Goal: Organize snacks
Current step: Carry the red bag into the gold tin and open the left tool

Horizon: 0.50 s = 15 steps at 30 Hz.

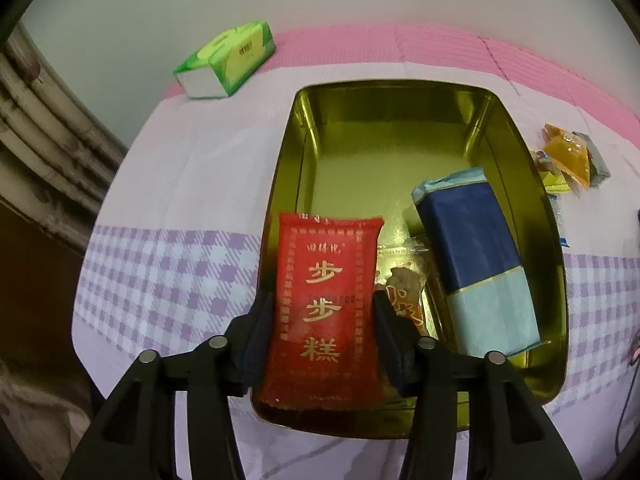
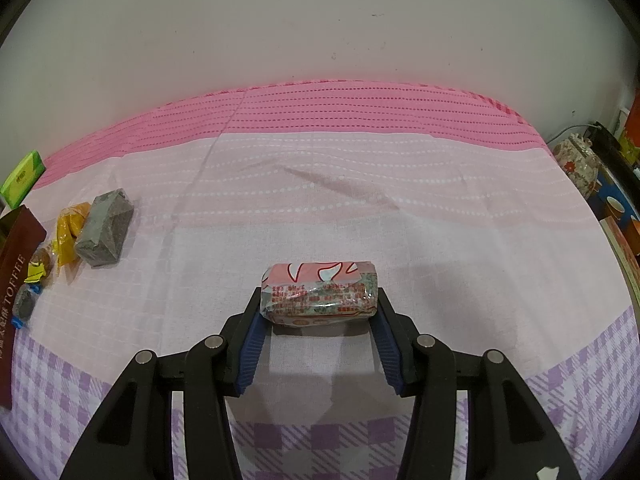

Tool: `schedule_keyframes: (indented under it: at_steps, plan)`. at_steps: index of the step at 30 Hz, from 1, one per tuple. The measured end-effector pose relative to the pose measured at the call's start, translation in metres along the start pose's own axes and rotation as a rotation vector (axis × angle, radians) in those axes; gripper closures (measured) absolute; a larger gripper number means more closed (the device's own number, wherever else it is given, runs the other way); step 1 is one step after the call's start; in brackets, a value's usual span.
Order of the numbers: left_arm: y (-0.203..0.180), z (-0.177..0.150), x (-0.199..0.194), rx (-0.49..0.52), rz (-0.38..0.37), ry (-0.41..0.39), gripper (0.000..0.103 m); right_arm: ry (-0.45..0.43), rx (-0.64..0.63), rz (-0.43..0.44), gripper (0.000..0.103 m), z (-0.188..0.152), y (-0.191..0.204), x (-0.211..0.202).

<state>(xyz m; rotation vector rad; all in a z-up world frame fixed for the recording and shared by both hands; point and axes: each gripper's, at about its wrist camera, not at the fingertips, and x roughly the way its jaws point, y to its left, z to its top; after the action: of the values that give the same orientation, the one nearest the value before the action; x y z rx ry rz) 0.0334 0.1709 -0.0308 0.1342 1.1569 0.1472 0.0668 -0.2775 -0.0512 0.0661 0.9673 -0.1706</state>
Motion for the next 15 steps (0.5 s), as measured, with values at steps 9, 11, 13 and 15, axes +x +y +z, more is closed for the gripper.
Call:
schedule_keyframes:
  at_steps: [9,11,13,15]
  plan:
    - [0.001,0.005,-0.019,0.012,0.013,-0.086,0.044,0.005,0.006,-0.007,0.056,0.002,0.0,0.0]
    - [0.004,0.005,-0.022,-0.001,0.006,-0.102,0.044,0.01,0.007,-0.01,0.057,0.002,0.001,0.0]
    - [0.008,0.006,-0.025,-0.027,0.0,-0.119,0.043,0.017,0.014,-0.016,0.057,0.004,0.001,0.0]
    - [0.012,0.007,-0.026,-0.053,0.002,-0.131,0.043,0.024,0.017,-0.026,0.058,0.005,0.004,0.001]
